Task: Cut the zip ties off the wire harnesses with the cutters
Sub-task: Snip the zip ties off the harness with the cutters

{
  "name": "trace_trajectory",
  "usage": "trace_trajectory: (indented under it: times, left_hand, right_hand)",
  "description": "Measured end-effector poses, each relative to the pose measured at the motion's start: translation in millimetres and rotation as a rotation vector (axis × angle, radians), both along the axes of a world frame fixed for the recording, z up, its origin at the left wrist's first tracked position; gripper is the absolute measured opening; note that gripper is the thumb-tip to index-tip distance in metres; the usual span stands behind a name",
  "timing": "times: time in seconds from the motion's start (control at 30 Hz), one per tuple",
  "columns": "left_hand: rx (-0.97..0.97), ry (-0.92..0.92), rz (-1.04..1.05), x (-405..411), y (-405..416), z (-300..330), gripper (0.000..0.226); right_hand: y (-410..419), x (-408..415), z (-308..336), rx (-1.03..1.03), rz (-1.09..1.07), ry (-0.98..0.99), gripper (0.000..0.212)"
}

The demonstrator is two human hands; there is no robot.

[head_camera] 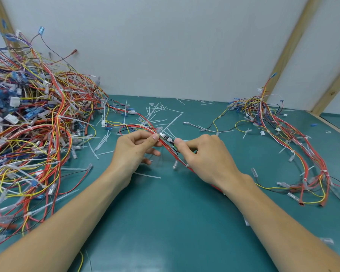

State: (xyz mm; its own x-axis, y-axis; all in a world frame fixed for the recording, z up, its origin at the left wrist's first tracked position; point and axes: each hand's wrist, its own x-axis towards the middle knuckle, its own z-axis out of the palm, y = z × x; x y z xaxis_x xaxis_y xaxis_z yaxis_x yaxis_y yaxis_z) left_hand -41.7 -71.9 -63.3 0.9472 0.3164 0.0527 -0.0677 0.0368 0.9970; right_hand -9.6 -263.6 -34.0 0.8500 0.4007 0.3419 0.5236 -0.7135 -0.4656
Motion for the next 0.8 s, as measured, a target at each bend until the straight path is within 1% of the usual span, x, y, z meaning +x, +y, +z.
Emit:
trace_trajectory:
  times: [0.2, 0.27, 0.5, 0.8]
  left_hand:
    - [0.006, -0.001, 0.000, -0.1, 0.1, 0.1, 0.021]
    - [0.014, -0.005, 0.001, -0.3, -0.1, 0.0, 0.019]
    - [0.017, -0.011, 0.005, -0.5, -0.3, 0.4, 0.019]
    - [0.020, -0.010, 0.000, -0.3, 0.0, 0.5, 0.018]
  right_hand:
    - [0.0, 0.4, -1.3, -0.010, 0.011, -0.001, 0.066]
    - [0.6, 0.5, -1.3, -0.006, 0.014, -0.002, 0.064]
    - [1.9, 0.3, -1.7, 0.004, -0.006, 0.005, 0.076]
    - [1.9, 0.1, -0.2, -0.004, -0.007, -0.002, 0.069]
